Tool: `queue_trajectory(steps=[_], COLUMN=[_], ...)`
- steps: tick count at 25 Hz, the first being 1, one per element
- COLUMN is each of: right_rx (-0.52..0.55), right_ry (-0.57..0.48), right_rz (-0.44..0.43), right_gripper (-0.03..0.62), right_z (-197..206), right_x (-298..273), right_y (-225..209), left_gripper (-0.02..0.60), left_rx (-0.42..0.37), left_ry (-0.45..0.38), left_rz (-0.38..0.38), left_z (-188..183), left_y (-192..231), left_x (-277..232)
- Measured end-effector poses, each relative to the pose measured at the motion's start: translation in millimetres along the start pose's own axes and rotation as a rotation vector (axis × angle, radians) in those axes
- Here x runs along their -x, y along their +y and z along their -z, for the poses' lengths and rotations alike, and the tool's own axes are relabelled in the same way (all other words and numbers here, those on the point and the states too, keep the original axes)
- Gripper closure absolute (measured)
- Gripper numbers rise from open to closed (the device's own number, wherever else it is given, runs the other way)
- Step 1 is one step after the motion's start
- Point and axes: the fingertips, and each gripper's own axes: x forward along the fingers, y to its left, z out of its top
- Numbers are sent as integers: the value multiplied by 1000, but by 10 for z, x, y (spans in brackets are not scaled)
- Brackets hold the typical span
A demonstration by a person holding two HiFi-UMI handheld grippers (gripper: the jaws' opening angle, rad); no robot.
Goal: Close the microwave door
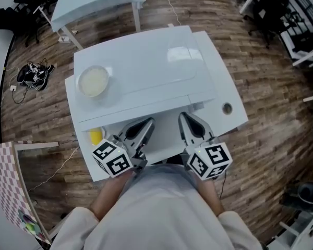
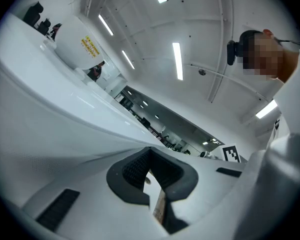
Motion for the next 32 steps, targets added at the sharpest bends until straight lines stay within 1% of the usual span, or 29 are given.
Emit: queue_trajectory(steps=[4,9,14,21,24,32], right_rx=[20,48,106,182,185,180], right_ry=[-10,-12,-50,-52,-59,-41], right_rz=[1,-2,-22,-125,-172,-182], right_gripper=[571,571,571,571,571,571], right_z=[12,15,-108,-209,-241,-240], right_x=[108,270,458,662,718,779], right_y=[63,134,196,409,511,455], left_gripper=[568,568,568,568,568,568], left_rx=[-35,-92,-123,-137,-138,-132], left_ry=[-3,23,27,39,40,46], left_rz=[19,43,66,96,98,79], left_z=[-14,50,33,-8,-25,-4], left_y=[-97,-219,-333,-495,-532,-516], left_x=[-64,-107,-100,-91,-60,-27])
